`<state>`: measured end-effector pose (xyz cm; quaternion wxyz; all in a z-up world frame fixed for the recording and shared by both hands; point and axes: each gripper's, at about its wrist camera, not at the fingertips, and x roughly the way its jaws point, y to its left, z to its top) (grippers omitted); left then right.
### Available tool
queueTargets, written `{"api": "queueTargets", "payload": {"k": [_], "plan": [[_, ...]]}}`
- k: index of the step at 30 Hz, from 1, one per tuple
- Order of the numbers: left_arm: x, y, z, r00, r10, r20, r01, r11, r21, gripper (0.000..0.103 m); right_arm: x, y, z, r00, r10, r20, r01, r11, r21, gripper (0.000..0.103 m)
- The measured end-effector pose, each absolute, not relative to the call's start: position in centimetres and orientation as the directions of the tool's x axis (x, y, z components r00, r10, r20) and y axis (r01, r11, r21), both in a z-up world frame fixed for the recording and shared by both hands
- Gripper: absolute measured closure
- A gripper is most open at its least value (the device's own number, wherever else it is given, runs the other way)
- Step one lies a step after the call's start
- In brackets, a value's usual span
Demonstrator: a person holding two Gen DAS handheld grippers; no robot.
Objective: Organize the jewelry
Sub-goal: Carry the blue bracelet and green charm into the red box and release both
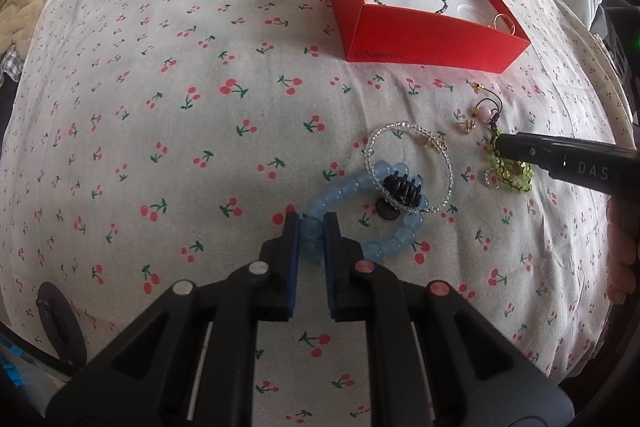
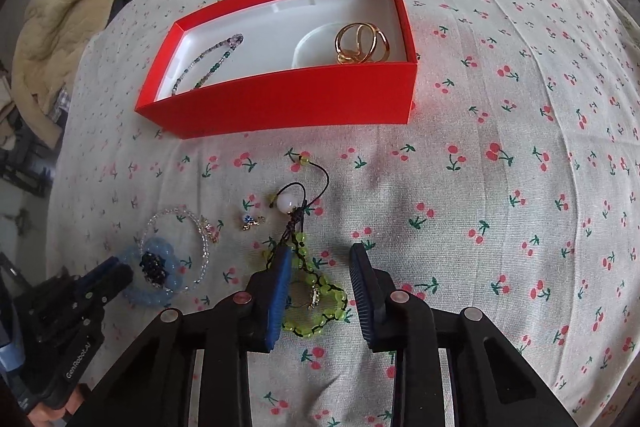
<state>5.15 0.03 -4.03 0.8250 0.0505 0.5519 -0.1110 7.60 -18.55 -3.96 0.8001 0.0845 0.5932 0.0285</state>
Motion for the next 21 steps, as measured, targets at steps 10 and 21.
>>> {"api": "queueTargets", "payload": {"k": [10,21], "plan": [[5.1,0.6,-2.2,0.400,-0.187,-0.897,0.241,0.966,-0.094,0.090,7.5,-17.8,-3.3,0.320,0.120,-0.940,0.024,0.991,0.134,0.094],[3.9,-0.2,2.4,0.474,-0.337,-0.813,0.280,0.934,-0.224,0.090,5.4,-17.4,0.6,0.399,0.178,-0.900,-0.021,0.983,0.185,0.094]]}}
